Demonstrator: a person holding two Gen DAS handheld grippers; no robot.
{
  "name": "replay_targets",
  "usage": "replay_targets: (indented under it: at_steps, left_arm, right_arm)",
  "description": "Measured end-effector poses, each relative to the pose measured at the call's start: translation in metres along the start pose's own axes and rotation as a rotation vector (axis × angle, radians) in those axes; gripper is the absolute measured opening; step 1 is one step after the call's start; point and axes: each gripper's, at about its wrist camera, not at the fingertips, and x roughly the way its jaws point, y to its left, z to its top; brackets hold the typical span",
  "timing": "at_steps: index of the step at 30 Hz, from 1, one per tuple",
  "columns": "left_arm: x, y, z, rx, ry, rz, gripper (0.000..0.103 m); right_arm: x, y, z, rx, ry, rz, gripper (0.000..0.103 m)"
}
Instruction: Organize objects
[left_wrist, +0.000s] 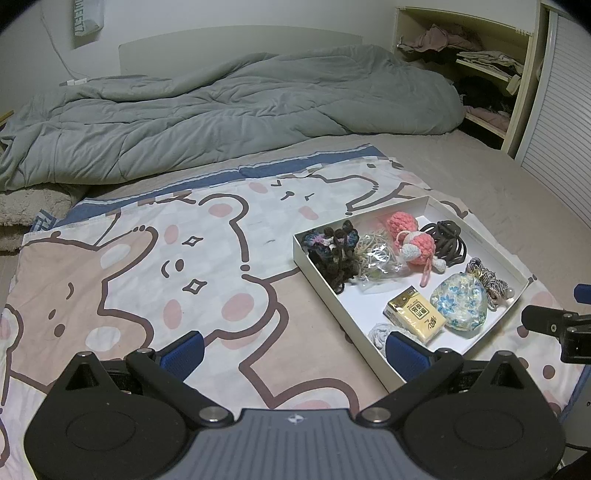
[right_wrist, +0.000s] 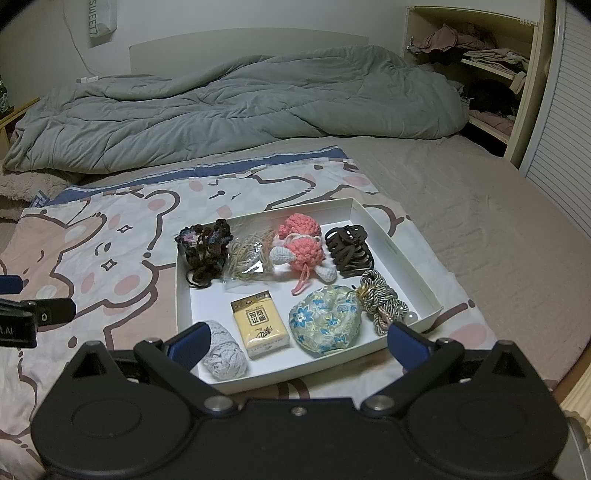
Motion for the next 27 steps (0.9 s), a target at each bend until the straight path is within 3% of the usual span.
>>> replay_targets:
  at_steps: [27]
  left_arm:
    - [0.0001,-0.0018,-0.0034,-0.006,0.009,-0.009,0.103]
  right_arm:
    - [0.0,-0.0003,0.0002,0.0,0.001,0.001,0.103]
